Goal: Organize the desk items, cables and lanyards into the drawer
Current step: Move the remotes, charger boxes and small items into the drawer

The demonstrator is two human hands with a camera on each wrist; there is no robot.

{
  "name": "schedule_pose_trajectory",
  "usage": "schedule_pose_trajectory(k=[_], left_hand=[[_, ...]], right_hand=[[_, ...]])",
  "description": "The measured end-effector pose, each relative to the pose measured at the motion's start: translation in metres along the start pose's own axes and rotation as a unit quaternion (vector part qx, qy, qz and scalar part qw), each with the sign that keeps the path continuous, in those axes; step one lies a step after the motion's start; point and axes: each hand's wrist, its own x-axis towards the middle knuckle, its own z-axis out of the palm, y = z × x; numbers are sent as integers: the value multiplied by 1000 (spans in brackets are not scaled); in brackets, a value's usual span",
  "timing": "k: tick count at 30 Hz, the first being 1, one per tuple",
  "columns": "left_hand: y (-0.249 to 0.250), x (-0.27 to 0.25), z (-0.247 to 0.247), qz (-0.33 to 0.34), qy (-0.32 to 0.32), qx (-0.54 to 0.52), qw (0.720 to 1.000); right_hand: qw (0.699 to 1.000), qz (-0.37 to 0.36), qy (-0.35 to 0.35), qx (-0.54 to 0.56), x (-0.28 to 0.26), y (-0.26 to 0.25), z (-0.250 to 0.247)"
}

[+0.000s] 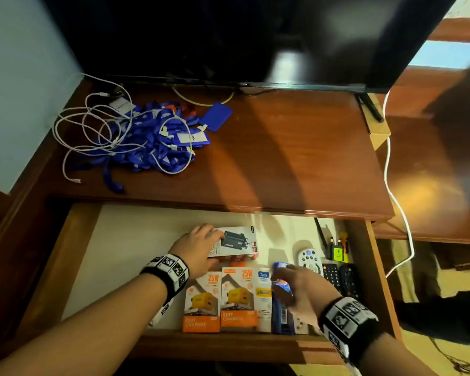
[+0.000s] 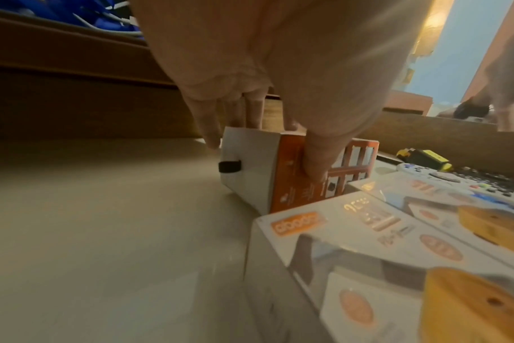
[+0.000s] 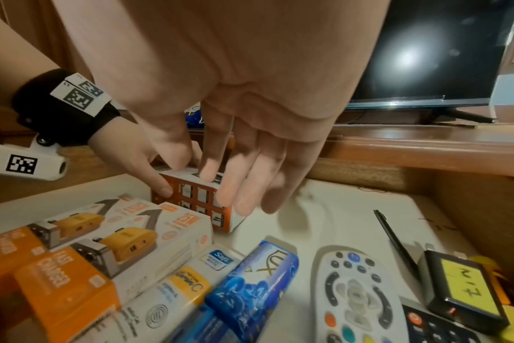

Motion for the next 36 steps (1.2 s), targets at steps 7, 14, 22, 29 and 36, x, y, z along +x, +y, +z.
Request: schedule_pose_trajectory(k=[7, 14, 22, 29, 36], left_hand=[[9, 18, 9, -29, -1, -4, 1000], [-1, -3, -4, -57, -1, -97, 994], [-43, -68, 21, -127, -125, -94, 979], [-48, -64, 38, -108, -182, -95, 973], [-42, -55, 27, -88, -208, -37, 973]], right_hand=[[1000, 22, 18, 7, 32, -3, 0], [999, 32, -13, -20, 73, -21, 4], [996, 37, -61, -46, 79, -34, 41], [997, 56, -28, -48, 75, -38, 49], [990, 115, 78, -12, 99, -41, 4]])
